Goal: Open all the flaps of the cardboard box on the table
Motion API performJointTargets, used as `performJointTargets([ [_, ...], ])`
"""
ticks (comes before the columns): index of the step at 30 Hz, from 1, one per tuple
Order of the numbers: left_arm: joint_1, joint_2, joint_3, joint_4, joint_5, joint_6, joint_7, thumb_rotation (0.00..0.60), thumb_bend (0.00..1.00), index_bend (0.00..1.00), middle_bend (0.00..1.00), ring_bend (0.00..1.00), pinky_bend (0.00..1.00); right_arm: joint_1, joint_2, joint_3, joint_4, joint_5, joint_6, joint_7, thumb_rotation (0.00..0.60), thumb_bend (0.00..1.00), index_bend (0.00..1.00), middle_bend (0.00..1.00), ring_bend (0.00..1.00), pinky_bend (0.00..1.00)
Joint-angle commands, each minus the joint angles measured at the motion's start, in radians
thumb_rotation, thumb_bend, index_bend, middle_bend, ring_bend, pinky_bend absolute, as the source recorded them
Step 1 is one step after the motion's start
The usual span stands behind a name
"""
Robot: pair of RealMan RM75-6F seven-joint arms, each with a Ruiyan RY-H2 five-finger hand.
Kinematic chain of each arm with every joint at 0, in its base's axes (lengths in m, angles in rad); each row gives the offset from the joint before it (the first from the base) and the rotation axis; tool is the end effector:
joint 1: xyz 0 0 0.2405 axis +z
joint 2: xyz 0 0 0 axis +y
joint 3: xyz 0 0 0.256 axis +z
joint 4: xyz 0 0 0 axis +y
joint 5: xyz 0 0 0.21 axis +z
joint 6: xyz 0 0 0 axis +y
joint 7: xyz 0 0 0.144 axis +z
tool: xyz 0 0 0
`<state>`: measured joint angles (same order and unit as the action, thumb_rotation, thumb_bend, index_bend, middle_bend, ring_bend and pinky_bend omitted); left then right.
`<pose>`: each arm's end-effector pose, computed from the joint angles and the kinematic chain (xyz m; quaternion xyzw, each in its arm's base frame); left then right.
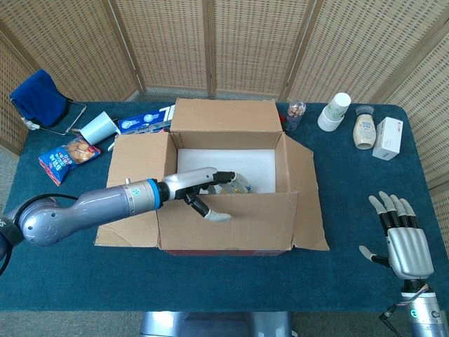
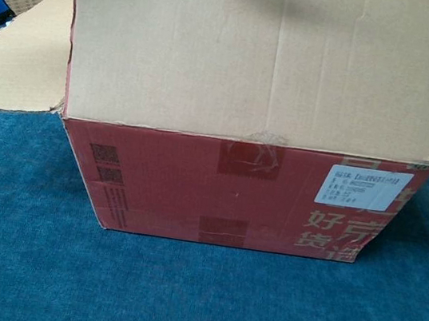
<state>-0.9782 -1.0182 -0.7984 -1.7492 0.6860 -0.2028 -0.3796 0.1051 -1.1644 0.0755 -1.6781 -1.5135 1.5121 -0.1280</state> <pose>0.0369 0.3601 0.1165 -0.6861 -0.6573 -0.3116 0.0061 -0.2844 -0.1904 0.1459 0.5964 -0.3595 0.4084 0.5901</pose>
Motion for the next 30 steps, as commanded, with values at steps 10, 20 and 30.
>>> performJointTargets([
  [10, 0.130, -0.060, -0.164, -0.068, -0.060, -0.104, 0.091, 0.499, 0.20, 0.14, 0.20, 0.23, 0.47, 0.000, -0.003, -0.002, -0.002, -0.008, -0.004, -0.007, 0.600, 0.00, 0.09, 0.06, 0.00, 0.06],
  [20, 0.182, -0.143, -0.211, -0.074, -0.104, -0.184, 0.161, 0.508, 0.20, 0.14, 0.19, 0.23, 0.44, 0.001, -0.005, -0.003, -0.004, -0.011, -0.008, -0.010, 0.600, 0.00, 0.09, 0.06, 0.00, 0.06],
  [30, 0.167, -0.219, -0.166, -0.041, -0.110, -0.213, 0.198, 0.512, 0.20, 0.13, 0.19, 0.23, 0.42, -0.001, -0.003, -0.002, -0.006, -0.011, -0.007, -0.006, 0.600, 0.00, 0.09, 0.06, 0.00, 0.06],
])
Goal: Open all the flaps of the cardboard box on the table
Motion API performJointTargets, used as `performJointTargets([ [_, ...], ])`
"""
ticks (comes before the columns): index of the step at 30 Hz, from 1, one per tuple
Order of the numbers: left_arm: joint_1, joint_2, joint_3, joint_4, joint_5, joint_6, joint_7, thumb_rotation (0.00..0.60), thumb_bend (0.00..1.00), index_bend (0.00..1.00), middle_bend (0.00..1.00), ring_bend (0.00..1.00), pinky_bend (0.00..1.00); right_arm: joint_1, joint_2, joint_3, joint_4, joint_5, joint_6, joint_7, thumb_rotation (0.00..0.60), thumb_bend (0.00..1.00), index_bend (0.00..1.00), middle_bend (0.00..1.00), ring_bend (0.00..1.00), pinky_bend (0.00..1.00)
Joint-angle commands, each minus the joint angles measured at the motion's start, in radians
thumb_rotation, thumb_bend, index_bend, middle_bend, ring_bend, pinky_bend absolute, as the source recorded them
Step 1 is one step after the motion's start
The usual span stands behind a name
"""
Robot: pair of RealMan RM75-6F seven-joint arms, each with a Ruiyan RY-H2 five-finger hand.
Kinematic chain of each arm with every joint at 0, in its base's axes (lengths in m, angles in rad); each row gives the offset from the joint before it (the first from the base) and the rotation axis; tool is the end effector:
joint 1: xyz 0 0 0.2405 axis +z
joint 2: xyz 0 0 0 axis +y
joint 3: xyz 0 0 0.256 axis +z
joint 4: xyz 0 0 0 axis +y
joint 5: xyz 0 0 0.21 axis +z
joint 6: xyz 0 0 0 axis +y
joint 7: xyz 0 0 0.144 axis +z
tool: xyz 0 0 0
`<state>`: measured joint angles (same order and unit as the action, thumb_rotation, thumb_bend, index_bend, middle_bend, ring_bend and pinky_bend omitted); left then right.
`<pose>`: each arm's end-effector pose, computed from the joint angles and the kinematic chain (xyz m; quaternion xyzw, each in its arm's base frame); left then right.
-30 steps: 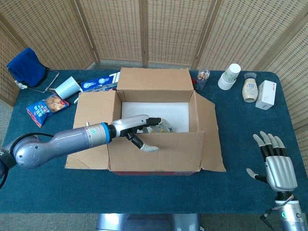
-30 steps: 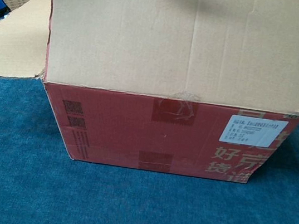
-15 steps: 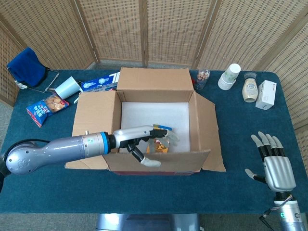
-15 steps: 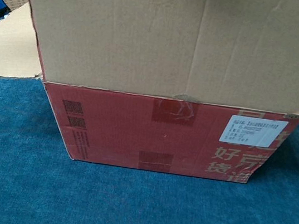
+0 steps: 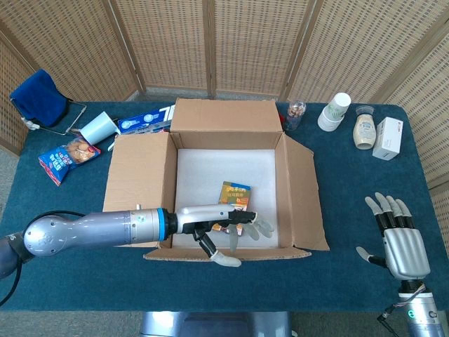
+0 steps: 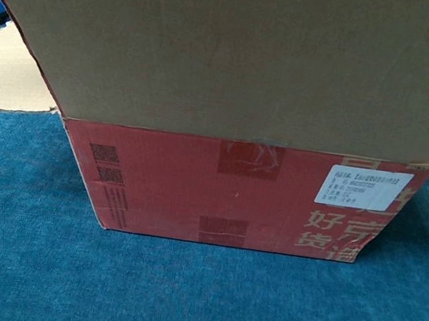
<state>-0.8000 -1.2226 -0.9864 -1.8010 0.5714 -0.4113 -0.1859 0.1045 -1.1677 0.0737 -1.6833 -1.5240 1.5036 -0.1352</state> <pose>0.0462 0.3131 0.0938 0.6834 0.6487 0.2994 0.1501 -0.2822 -0.1897 0.1427 0.6016 -0.3602 0.4078 0.5849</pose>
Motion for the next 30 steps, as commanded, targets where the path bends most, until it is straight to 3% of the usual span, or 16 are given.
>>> performJointTargets([
  [1, -0.015, -0.022, 0.026, 0.015, 0.002, -0.006, 0.004, 0.517, 0.20, 0.13, 0.19, 0.23, 0.42, -0.001, 0.001, 0.000, -0.001, -0.001, 0.002, 0.002, 0.600, 0.00, 0.09, 0.06, 0.00, 0.06],
  [9, -0.028, -0.098, 0.050, 0.037, -0.017, -0.036, 0.029, 0.519, 0.20, 0.13, 0.19, 0.23, 0.49, -0.003, 0.004, 0.002, 0.000, 0.001, 0.002, 0.010, 0.600, 0.00, 0.09, 0.06, 0.00, 0.06],
  [16, -0.042, -0.157, 0.084, 0.054, -0.020, -0.054, 0.047, 0.518, 0.20, 0.13, 0.19, 0.23, 0.50, -0.003, 0.007, 0.002, -0.001, -0.001, 0.002, 0.018, 0.600, 0.00, 0.09, 0.06, 0.00, 0.06],
  [25, -0.064, -0.200, 0.161, 0.074, 0.018, -0.034, 0.061, 0.519, 0.20, 0.13, 0.19, 0.23, 0.47, -0.005, 0.011, 0.002, -0.002, -0.004, 0.004, 0.027, 0.600, 0.00, 0.09, 0.06, 0.00, 0.06],
  [30, -0.082, -0.194, 0.202, 0.075, 0.047, -0.001, 0.048, 0.515, 0.20, 0.13, 0.18, 0.23, 0.50, -0.004, 0.012, 0.002, -0.001, -0.005, 0.002, 0.031, 0.600, 0.00, 0.09, 0.06, 0.00, 0.06],
])
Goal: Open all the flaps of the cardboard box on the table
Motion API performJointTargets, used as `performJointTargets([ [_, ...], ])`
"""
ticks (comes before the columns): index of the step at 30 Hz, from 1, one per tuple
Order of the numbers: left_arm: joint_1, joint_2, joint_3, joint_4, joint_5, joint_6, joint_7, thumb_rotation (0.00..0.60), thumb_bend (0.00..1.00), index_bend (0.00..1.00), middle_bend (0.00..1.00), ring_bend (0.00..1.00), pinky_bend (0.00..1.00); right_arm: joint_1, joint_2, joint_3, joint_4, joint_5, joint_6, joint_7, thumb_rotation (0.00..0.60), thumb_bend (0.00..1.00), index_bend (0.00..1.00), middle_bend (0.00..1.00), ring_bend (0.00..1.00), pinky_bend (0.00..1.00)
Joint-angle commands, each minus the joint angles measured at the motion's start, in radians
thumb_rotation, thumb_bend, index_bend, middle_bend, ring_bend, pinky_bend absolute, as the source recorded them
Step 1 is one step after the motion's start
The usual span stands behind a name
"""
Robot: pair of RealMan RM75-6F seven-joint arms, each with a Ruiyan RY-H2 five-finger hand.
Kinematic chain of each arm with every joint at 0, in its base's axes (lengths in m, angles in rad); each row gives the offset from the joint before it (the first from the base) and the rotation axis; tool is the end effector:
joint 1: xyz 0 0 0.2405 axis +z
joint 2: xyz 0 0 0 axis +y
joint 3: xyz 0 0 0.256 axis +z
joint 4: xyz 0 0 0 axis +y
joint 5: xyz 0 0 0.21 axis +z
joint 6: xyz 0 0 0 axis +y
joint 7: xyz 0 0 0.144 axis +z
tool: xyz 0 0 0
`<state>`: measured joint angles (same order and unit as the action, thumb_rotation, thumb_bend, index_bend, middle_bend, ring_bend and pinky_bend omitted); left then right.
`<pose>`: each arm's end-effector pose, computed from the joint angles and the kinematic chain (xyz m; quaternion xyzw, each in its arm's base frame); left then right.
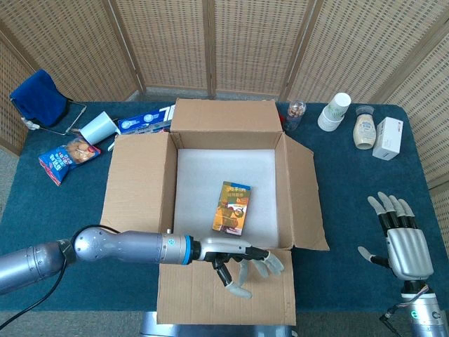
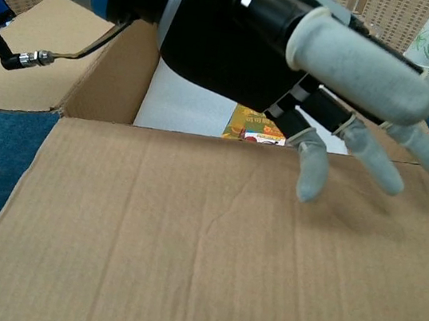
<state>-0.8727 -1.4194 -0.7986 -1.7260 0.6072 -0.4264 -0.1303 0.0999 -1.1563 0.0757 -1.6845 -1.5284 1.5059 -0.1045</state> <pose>0.0395 0.2832 0.0126 0.6890 0.6610 0.2186 0.2016 -0.2831 -0.1889 0.1464 0.5972 -0.3653 0.4147 0.5813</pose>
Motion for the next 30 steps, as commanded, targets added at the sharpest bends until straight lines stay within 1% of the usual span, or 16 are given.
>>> performJointTargets([
  [1, -0.011, 0.007, 0.017, -0.004, 0.018, 0.024, -0.008, 0.514, 0.20, 0.13, 0.18, 0.23, 0.49, 0.000, 0.000, -0.001, 0.001, -0.001, -0.001, 0.001, 0.600, 0.00, 0.09, 0.06, 0.00, 0.06],
  [3, -0.008, 0.015, 0.011, -0.017, 0.028, 0.043, -0.004, 0.511, 0.20, 0.14, 0.18, 0.23, 0.44, 0.000, 0.001, -0.001, 0.000, -0.001, -0.001, 0.002, 0.600, 0.00, 0.09, 0.06, 0.00, 0.06],
  [5, 0.006, 0.026, -0.002, -0.040, 0.048, 0.081, 0.014, 0.510, 0.20, 0.14, 0.18, 0.23, 0.43, -0.001, 0.002, 0.000, 0.000, -0.001, 0.001, 0.003, 0.600, 0.00, 0.09, 0.06, 0.00, 0.06],
  [6, 0.016, 0.033, -0.007, -0.056, 0.065, 0.111, 0.028, 0.505, 0.20, 0.15, 0.18, 0.22, 0.43, -0.001, 0.002, 0.000, 0.000, -0.001, 0.001, 0.005, 0.600, 0.00, 0.09, 0.06, 0.00, 0.06],
  [9, 0.050, 0.064, -0.012, -0.113, 0.121, 0.208, 0.064, 0.499, 0.20, 0.16, 0.18, 0.21, 0.36, -0.001, 0.003, 0.001, -0.001, -0.002, 0.002, 0.007, 0.600, 0.00, 0.09, 0.06, 0.00, 0.06],
  [11, 0.076, 0.089, -0.010, -0.149, 0.157, 0.272, 0.080, 0.502, 0.20, 0.16, 0.17, 0.21, 0.36, -0.001, 0.003, 0.000, -0.001, -0.002, 0.002, 0.007, 0.600, 0.00, 0.09, 0.06, 0.00, 0.06],
  [13, 0.113, 0.133, -0.004, -0.183, 0.218, 0.356, 0.117, 0.505, 0.20, 0.17, 0.16, 0.19, 0.35, -0.002, 0.002, 0.000, -0.002, -0.005, 0.003, 0.006, 0.600, 0.00, 0.09, 0.06, 0.00, 0.06],
  [14, 0.144, 0.162, 0.007, -0.216, 0.253, 0.415, 0.136, 0.502, 0.20, 0.17, 0.15, 0.18, 0.33, -0.002, 0.002, -0.001, -0.003, -0.007, 0.004, 0.005, 0.600, 0.00, 0.09, 0.06, 0.00, 0.06],
  [16, 0.196, 0.208, 0.024, -0.262, 0.312, 0.518, 0.168, 0.502, 0.20, 0.17, 0.13, 0.16, 0.25, -0.004, 0.002, -0.001, -0.005, -0.011, 0.011, 0.004, 0.600, 0.00, 0.09, 0.06, 0.00, 0.06],
  [17, 0.214, 0.221, 0.030, -0.277, 0.330, 0.552, 0.177, 0.500, 0.20, 0.17, 0.12, 0.15, 0.20, -0.004, 0.002, 0.000, -0.006, -0.013, 0.014, 0.004, 0.600, 0.00, 0.09, 0.06, 0.00, 0.06],
  [19, 0.272, 0.270, 0.054, -0.322, 0.380, 0.655, 0.196, 0.504, 0.20, 0.17, 0.11, 0.13, 0.14, -0.008, 0.001, 0.000, -0.008, -0.019, 0.024, 0.000, 0.600, 0.00, 0.10, 0.06, 0.00, 0.07],
  [21, 0.311, 0.310, 0.073, -0.350, 0.412, 0.717, 0.209, 0.509, 0.20, 0.18, 0.10, 0.11, 0.12, -0.010, 0.000, 0.000, -0.010, -0.021, 0.029, -0.006, 0.600, 0.00, 0.10, 0.06, 0.00, 0.08],
  [23, 0.364, 0.362, 0.099, -0.384, 0.465, 0.807, 0.234, 0.510, 0.20, 0.18, 0.10, 0.11, 0.11, -0.011, -0.001, -0.001, -0.013, -0.022, 0.030, -0.018, 0.600, 0.00, 0.10, 0.06, 0.00, 0.08],
  [24, 0.411, 0.401, 0.118, -0.406, 0.509, 0.875, 0.265, 0.514, 0.20, 0.18, 0.09, 0.10, 0.10, -0.012, -0.003, -0.002, -0.015, -0.023, 0.030, -0.028, 0.600, 0.00, 0.10, 0.06, 0.00, 0.08],
  [28, 0.523, 0.468, 0.186, -0.469, 0.629, 1.054, 0.306, 0.526, 0.20, 0.18, 0.08, 0.10, 0.10, -0.014, -0.009, 0.001, -0.022, -0.022, 0.038, -0.059, 0.600, 0.00, 0.09, 0.05, 0.00, 0.07],
  [30, 0.583, 0.494, 0.229, -0.490, 0.699, 1.144, 0.314, 0.528, 0.20, 0.18, 0.07, 0.09, 0.09, -0.018, -0.012, 0.003, -0.027, -0.016, 0.044, -0.080, 0.600, 0.00, 0.09, 0.03, 0.00, 0.04],
])
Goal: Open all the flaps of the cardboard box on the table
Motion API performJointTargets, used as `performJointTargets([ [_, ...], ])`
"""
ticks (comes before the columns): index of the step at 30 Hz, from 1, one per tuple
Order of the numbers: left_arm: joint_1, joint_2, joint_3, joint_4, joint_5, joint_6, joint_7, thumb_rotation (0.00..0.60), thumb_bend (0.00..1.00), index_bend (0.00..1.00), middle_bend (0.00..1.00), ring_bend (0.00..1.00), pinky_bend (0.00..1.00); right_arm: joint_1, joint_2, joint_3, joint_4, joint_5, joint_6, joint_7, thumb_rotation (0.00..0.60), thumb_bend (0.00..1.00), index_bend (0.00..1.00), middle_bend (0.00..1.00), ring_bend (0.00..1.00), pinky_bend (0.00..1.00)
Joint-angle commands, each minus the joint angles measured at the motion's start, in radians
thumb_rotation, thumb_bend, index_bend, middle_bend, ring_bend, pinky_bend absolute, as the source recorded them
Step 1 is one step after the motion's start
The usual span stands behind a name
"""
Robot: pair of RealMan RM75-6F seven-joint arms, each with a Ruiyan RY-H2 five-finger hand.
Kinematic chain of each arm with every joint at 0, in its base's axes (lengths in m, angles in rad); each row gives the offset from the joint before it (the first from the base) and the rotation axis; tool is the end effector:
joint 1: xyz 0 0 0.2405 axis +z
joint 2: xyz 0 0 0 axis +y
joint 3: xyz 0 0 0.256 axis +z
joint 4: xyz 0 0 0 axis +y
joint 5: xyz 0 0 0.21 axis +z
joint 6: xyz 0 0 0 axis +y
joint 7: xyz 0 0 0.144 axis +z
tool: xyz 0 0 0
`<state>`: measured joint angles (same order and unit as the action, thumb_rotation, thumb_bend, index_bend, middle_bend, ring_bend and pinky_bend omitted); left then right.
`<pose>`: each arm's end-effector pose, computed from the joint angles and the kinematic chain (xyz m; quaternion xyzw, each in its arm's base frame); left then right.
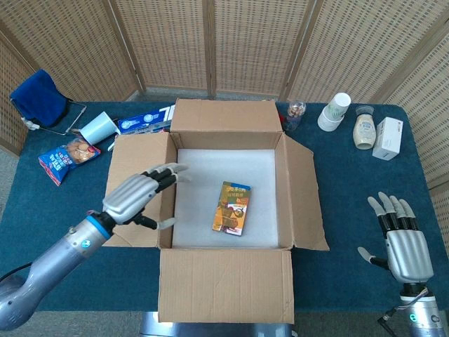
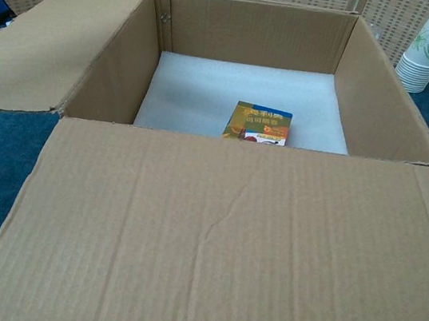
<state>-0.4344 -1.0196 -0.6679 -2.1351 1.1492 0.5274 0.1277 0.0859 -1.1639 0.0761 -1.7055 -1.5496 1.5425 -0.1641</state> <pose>-0.0712 0.2940 0.1293 -0.7286 -0.4522 -0.4451 0.2581 -0.2762 -0.1840 0.1471 0.5974 -0.3450 0.4158 0.5927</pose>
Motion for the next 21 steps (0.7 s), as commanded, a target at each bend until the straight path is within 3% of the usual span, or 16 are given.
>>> performJointTargets([
  [1, 0.169, 0.102, 0.117, -0.087, 0.190, 0.229, 0.056, 0.529, 0.20, 0.18, 0.07, 0.09, 0.09, -0.006, -0.005, 0.005, -0.007, 0.009, 0.011, -0.029, 0.600, 0.00, 0.09, 0.02, 0.00, 0.03],
  [5, 0.251, 0.119, 0.189, -0.083, 0.322, 0.371, 0.043, 0.529, 0.20, 0.18, 0.06, 0.08, 0.09, -0.015, -0.006, 0.014, -0.015, 0.020, 0.029, -0.044, 0.600, 0.00, 0.09, 0.00, 0.00, 0.00],
  [9, 0.370, 0.137, 0.297, -0.029, 0.504, 0.588, 0.007, 0.531, 0.20, 0.18, 0.05, 0.08, 0.09, -0.023, 0.003, 0.020, -0.024, 0.029, 0.040, -0.027, 0.600, 0.00, 0.09, 0.00, 0.00, 0.00],
  [12, 0.425, 0.146, 0.358, 0.016, 0.574, 0.698, -0.027, 0.532, 0.20, 0.18, 0.05, 0.08, 0.09, -0.026, 0.007, 0.021, -0.031, 0.035, 0.039, -0.030, 0.600, 0.00, 0.09, 0.00, 0.00, 0.00],
  [21, 0.542, 0.120, 0.494, 0.191, 0.648, 0.945, -0.117, 0.600, 0.20, 0.18, 0.04, 0.07, 0.08, -0.032, 0.016, 0.018, -0.056, 0.047, 0.031, -0.064, 0.600, 0.00, 0.09, 0.00, 0.00, 0.00],
])
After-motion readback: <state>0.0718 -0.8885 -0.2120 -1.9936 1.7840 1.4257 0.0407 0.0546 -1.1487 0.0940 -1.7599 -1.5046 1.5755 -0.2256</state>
